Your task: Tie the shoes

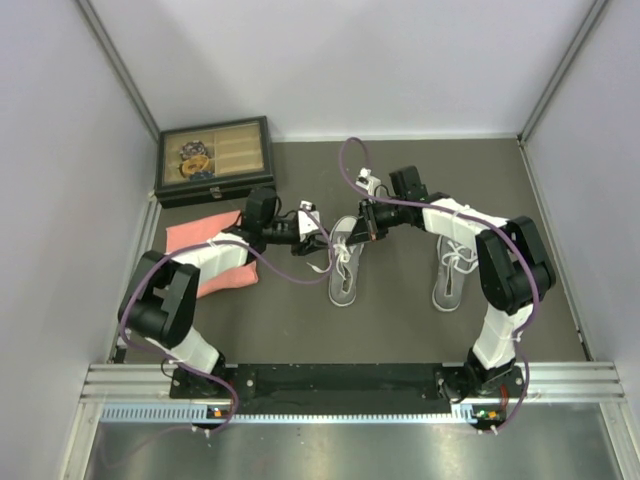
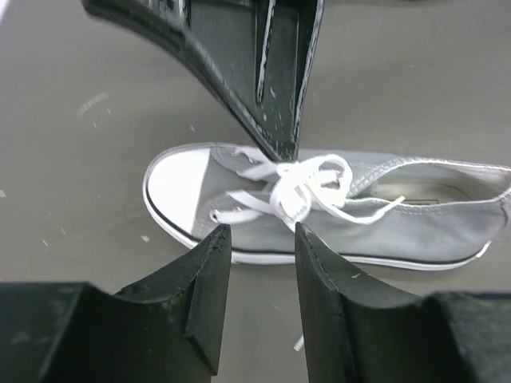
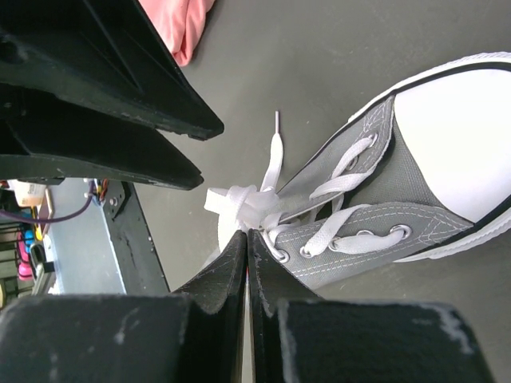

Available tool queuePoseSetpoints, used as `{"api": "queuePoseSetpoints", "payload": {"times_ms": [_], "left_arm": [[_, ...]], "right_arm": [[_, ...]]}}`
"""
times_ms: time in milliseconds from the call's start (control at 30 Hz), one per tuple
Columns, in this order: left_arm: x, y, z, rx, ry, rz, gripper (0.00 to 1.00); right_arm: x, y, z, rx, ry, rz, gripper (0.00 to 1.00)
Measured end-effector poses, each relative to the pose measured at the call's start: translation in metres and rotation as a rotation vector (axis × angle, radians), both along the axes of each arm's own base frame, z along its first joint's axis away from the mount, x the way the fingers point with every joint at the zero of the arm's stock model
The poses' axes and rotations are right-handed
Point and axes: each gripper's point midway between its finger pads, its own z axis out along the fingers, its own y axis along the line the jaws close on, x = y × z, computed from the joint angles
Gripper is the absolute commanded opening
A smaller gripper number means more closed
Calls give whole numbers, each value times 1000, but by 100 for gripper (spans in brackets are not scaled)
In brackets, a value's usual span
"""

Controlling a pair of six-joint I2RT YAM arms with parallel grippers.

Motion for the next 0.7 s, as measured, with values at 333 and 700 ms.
{"api": "queuePoseSetpoints", "payload": {"times_ms": [333, 700], "left_arm": [[-12, -16, -4, 21, -46, -108, 42], [-13, -22, -8, 41, -53, -133, 6]], "right_arm": [[0, 0, 0, 0, 0, 0, 0], [-1, -1, -1, -3, 2, 3, 0]]}}
